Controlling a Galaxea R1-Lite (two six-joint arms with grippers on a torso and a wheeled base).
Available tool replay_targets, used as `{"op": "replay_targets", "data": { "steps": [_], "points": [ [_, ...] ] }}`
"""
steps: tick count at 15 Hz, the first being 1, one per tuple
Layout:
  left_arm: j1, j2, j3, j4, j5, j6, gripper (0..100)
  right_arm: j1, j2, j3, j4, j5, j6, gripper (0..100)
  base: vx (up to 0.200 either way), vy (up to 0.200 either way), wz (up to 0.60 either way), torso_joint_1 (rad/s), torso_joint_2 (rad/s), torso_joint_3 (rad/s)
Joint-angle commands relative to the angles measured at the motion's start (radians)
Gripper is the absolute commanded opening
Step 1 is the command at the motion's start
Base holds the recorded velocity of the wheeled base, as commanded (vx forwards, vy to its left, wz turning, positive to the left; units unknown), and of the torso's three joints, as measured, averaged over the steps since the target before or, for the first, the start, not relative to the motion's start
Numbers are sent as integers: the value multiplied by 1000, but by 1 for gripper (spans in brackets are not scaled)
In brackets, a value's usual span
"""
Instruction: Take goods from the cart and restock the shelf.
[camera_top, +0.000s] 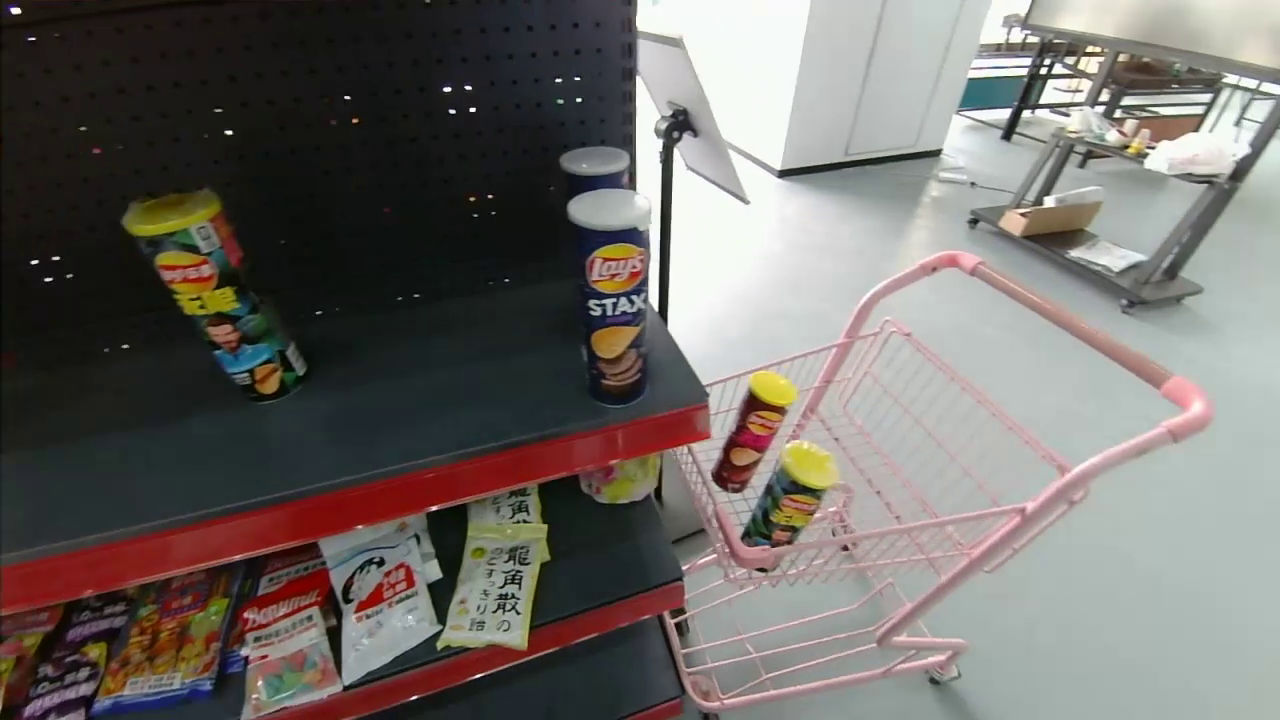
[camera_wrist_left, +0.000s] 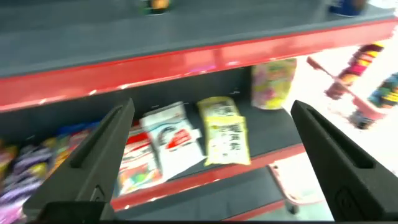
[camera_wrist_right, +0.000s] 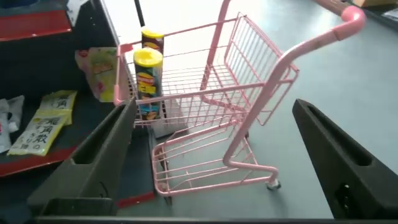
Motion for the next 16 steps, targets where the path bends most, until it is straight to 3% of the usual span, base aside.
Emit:
{"op": "replay_targets", "data": {
  "steps": [1,7,16],
  "points": [
    [0,1,0,0,0,0,100,0,0,0,0,1,-1,100,0,0,0,0,0,0],
    [0,1,0,0,-2,0,100,0,0,0,0,0,2,100,0,0,0,-13,31,19],
    [0,1,0,0,-2,-2,100,0,0,0,0,-2,7,100,0,0,0,-137,370,227]
  ]
}}
